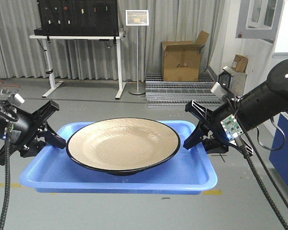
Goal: Place disk in tray to left cabinet
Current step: 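Hold the tray steady while the base drives to the white cabinet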
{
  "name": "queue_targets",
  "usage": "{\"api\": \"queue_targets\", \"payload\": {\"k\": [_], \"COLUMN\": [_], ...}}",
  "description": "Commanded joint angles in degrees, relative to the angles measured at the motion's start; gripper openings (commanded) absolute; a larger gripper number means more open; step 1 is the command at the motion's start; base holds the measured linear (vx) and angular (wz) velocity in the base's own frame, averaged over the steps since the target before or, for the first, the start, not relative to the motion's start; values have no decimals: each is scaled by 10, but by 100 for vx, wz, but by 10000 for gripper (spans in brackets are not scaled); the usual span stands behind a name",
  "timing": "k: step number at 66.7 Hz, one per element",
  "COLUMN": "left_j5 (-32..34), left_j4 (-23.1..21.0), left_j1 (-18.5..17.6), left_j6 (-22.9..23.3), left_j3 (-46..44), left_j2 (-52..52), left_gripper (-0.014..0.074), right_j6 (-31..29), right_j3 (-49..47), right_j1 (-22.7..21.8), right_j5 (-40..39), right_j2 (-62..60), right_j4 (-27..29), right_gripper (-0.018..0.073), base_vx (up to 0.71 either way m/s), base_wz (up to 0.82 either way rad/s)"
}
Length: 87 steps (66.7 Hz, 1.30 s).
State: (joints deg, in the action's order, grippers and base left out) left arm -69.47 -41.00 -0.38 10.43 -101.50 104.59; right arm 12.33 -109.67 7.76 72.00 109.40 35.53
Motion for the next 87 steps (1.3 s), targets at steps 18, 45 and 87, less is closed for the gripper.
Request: {"api": "queue_targets", "payload": {"k": [18, 45, 87], "left_j5": [-24, -24, -23], "left_j4": [-151, -151, -151], "left_j1": [-23, -24, -23], "left_j6": [22, 22, 22], "left_j3": [-22, -22, -22], "left_j2": [-34, -34, -34], "left_gripper": [0, 0, 0], "right_j6": [4, 4, 4], "right_j3": [-22, -22, -22], "right_j1": [21, 25, 25], "right_j5": [9, 9, 9], "right_j2": [-38, -38, -38], "right_j4": [158, 159, 158], "right_gripper": [-6, -6, -6], "base_vx": [72, 71, 71], "base_wz": [-9, -8, -2]}}
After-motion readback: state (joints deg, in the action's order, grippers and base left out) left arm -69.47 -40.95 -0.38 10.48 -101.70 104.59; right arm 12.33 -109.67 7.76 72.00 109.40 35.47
